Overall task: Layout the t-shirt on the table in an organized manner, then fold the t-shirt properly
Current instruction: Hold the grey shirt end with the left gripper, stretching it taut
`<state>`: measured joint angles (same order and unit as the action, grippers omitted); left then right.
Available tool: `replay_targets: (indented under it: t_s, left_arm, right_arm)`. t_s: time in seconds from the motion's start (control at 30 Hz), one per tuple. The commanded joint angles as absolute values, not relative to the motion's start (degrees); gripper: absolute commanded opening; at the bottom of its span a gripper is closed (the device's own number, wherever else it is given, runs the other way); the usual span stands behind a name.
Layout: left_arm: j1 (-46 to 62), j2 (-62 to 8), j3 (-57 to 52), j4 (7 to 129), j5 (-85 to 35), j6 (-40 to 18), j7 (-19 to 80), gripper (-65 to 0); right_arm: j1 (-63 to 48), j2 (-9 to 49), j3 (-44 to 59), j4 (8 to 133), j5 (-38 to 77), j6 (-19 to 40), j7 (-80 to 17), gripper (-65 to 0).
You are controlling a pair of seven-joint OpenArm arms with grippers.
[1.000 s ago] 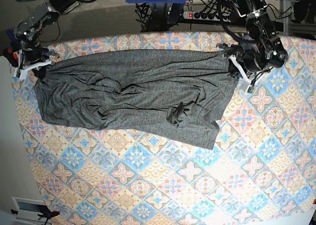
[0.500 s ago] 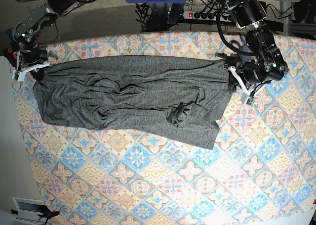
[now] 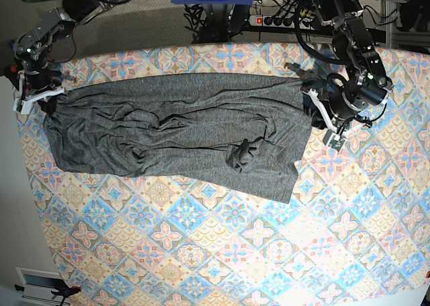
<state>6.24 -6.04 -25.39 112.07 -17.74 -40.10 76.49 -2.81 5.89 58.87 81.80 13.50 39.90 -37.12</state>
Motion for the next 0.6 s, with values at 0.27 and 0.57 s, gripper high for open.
replay_targets:
  t_s: [0.27, 0.57]
  left_arm:
    - [10.0, -7.7, -26.8, 113.1, -12.5, -40.0, 75.4, -40.4]
    - [11.8, -6.9, -32.7, 107.3, -16.5, -40.0, 75.4, -36.6]
  right_arm:
    - [-2.3, 7.2, 58.7, 82.4, 14.3, 40.0, -35.6, -65.0]
    - [-2.3, 7.1, 58.7, 83.0, 5.0, 40.0, -35.4, -65.0]
